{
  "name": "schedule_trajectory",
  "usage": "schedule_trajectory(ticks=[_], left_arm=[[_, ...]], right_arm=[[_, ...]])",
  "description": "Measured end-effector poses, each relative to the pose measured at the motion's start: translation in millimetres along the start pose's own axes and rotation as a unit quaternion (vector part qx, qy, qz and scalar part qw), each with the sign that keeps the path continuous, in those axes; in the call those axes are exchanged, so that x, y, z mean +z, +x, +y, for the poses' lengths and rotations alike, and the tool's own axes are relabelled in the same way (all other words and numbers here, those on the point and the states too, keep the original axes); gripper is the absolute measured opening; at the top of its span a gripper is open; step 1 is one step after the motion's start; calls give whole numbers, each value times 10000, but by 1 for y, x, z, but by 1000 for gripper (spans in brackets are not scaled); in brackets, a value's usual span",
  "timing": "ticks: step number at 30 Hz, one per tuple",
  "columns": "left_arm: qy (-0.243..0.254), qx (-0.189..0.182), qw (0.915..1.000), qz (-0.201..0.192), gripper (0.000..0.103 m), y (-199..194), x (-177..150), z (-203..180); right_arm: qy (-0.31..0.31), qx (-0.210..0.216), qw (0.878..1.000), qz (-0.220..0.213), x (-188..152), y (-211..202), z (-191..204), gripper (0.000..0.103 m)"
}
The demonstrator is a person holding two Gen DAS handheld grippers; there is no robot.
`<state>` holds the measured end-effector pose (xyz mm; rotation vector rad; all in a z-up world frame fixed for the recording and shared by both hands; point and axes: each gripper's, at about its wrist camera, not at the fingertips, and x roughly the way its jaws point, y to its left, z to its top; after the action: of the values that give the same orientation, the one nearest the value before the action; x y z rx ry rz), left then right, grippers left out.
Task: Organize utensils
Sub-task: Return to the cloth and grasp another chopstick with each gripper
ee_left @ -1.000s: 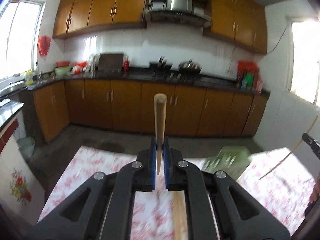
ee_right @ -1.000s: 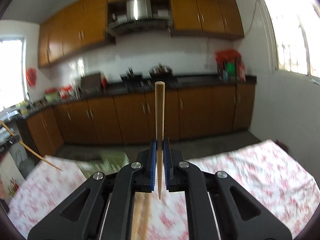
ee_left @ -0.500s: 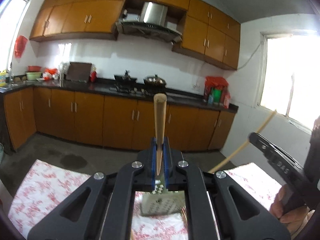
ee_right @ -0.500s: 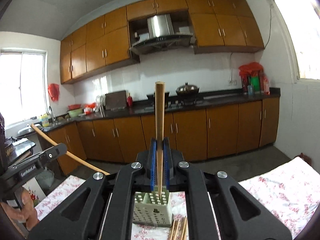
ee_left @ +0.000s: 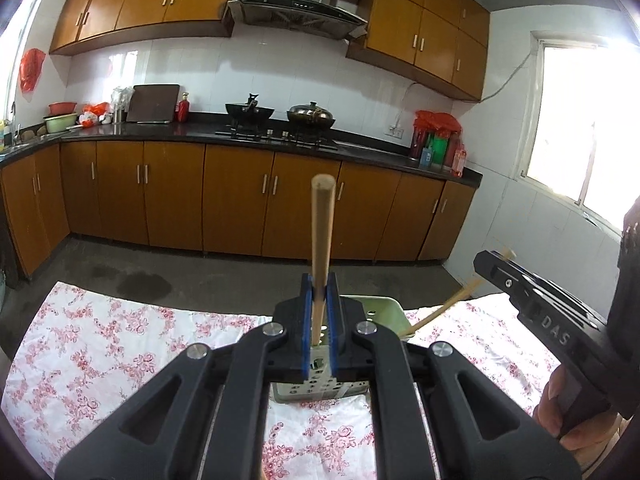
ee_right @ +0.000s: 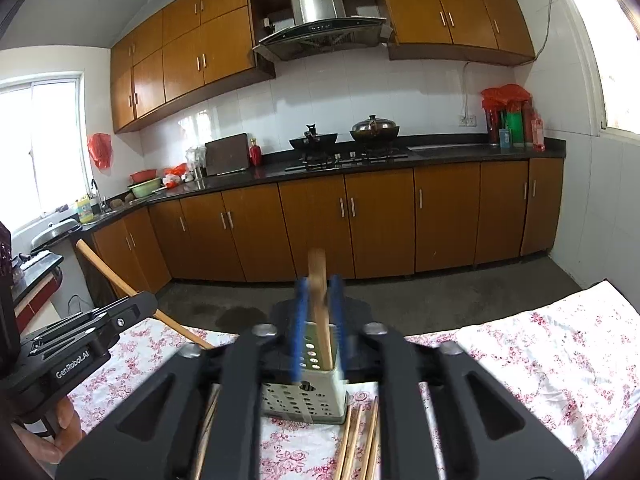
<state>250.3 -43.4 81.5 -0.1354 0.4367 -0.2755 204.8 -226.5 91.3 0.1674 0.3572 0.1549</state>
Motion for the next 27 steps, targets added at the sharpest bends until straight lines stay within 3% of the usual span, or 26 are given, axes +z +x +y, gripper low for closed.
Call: schedule_trajectory(ticks=[2, 10, 12, 14, 16, 18, 20, 23, 27], left_arm=[[-36, -15, 10000, -27, 10, -4, -1, 4], [-309, -30, 9983, -497, 27, -46, 9, 19], [-440, 16, 9969, -650, 31, -65, 6, 28], [-560, 156, 9962, -644, 32, -77, -4, 40], [-581, 437, 9964, -440, 32, -79, -17, 53], [-553, 768, 9955, -39, 32, -73, -39, 68], [-565, 940, 9929, 471, 32, -62, -68, 81], [-630, 1021, 9866, 1106, 31, -50, -108, 96], [-660, 986, 9795, 1628, 25, -44, -154, 105]], right_arm=[[-24, -17, 9999, -107, 3, -6, 1, 37], [172, -137, 9983, -538, 10, -53, -13, 40], [242, -281, 9981, -485, 1, -59, -22, 40], [279, -507, 9982, -148, -17, -56, -33, 40], [313, -665, 9964, 431, -46, -42, -44, 40], [393, -677, 9908, 1106, -77, -23, -54, 21], [507, -522, 9800, 1850, -116, -3, -59, 16], [452, -421, 9693, 2382, -152, 11, -49, 14], [377, -391, 9645, 2584, -171, 22, -41, 14]])
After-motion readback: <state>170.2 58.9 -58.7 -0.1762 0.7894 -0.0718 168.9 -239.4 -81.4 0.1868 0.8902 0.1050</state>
